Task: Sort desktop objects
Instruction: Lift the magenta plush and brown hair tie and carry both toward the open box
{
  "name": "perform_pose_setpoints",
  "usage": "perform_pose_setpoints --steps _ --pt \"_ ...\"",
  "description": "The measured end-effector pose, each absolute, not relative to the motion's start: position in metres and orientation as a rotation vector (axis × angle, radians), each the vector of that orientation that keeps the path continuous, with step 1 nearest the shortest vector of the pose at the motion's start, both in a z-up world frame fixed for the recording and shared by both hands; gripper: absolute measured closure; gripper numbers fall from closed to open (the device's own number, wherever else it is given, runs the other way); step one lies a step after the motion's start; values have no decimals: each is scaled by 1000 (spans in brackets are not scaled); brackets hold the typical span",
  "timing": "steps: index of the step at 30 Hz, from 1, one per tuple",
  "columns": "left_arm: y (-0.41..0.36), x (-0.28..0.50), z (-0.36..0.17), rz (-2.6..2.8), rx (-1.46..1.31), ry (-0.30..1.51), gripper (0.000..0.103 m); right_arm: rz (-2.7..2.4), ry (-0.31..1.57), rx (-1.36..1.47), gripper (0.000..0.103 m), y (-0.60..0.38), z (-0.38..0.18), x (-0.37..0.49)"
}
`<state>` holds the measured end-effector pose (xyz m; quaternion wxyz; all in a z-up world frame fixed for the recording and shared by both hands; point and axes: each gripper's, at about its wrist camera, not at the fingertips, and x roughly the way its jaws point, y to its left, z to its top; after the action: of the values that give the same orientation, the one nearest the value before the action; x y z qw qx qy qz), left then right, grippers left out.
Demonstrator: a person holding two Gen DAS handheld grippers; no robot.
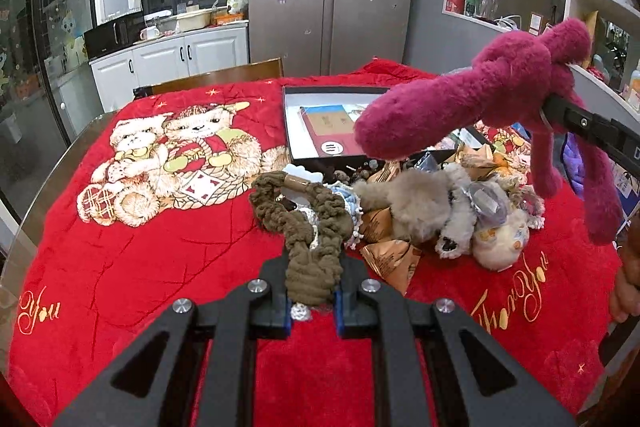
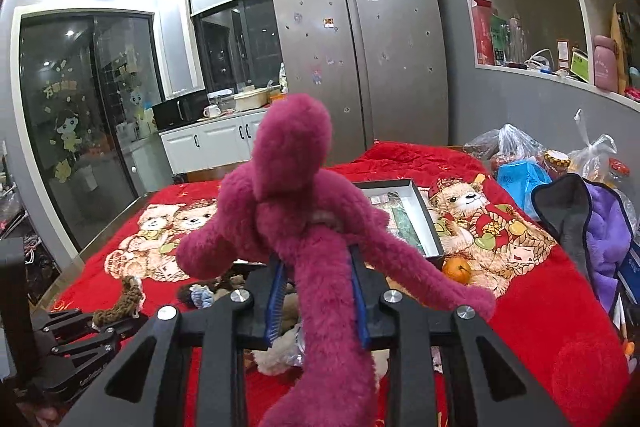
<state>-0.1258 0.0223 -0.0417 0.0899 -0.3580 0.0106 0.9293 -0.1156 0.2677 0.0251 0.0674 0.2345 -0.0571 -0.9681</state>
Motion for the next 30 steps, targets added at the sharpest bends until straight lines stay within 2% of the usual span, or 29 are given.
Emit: perform_pose_setpoints --steps 17,30 --pt "40 -141 -17 2726 -995 42 89 -2927 -228 632 75 275 44 -101" --pt "61 -234 -2 2709 -1012 14 89 -2918 -184 593 75 283 78 -162"
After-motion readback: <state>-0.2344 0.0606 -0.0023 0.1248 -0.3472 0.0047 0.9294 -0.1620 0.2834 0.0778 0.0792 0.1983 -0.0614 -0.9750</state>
